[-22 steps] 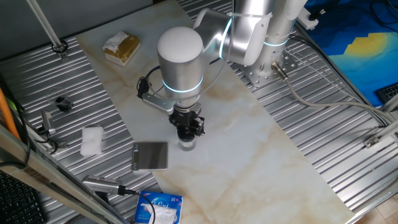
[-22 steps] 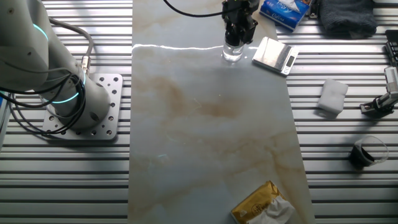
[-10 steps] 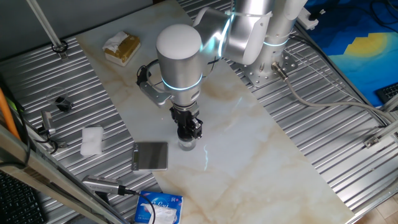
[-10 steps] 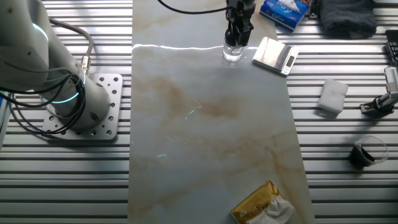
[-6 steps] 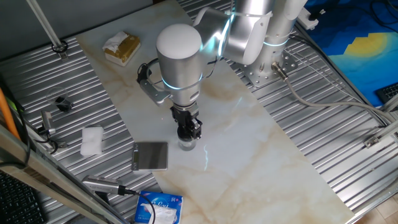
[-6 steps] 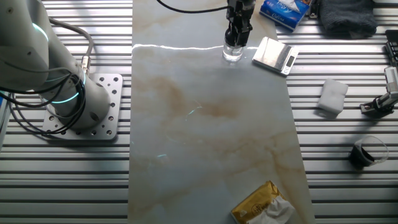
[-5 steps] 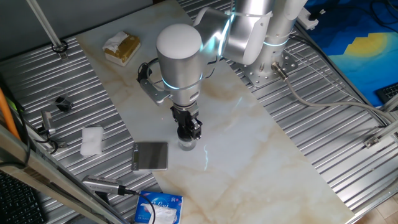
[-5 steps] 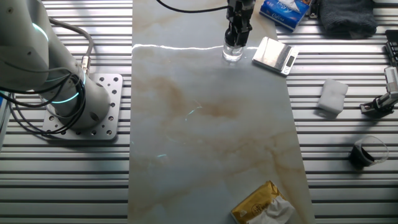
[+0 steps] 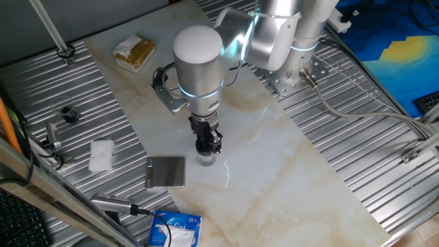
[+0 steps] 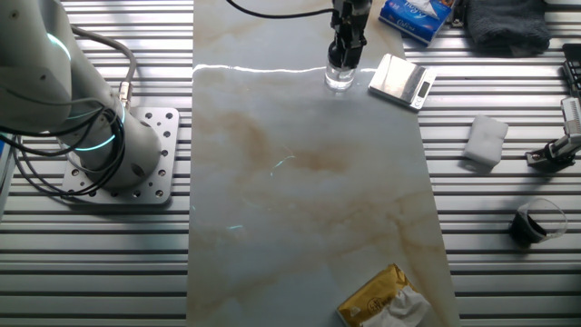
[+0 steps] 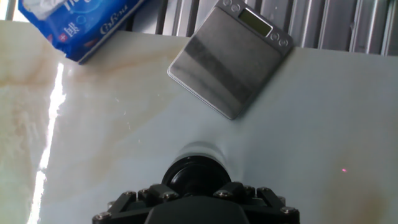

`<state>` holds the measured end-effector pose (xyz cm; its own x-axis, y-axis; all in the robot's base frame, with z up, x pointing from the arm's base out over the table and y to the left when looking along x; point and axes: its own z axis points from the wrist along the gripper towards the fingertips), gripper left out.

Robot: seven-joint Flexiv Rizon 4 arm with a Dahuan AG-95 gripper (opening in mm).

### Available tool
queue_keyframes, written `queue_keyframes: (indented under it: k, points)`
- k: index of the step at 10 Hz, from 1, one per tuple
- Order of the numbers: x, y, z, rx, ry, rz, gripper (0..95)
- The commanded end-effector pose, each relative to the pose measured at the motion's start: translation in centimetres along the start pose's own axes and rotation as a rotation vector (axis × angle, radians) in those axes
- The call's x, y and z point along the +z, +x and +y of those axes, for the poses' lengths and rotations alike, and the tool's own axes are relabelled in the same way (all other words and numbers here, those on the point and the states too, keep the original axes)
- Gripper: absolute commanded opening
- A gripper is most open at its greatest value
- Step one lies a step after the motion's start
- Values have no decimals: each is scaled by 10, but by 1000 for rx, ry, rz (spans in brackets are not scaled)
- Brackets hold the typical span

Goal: Screw the lid onto the jar

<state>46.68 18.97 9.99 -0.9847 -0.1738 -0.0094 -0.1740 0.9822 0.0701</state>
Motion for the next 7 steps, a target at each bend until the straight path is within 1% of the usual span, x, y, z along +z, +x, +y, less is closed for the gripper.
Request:
queue_keyframes:
  k: [1, 4, 7]
  points:
    - [13, 0, 0, 17, 0, 1, 380]
    - [14, 1, 0, 37, -1, 2, 380]
    - [15, 1, 0, 91, -3, 1, 380]
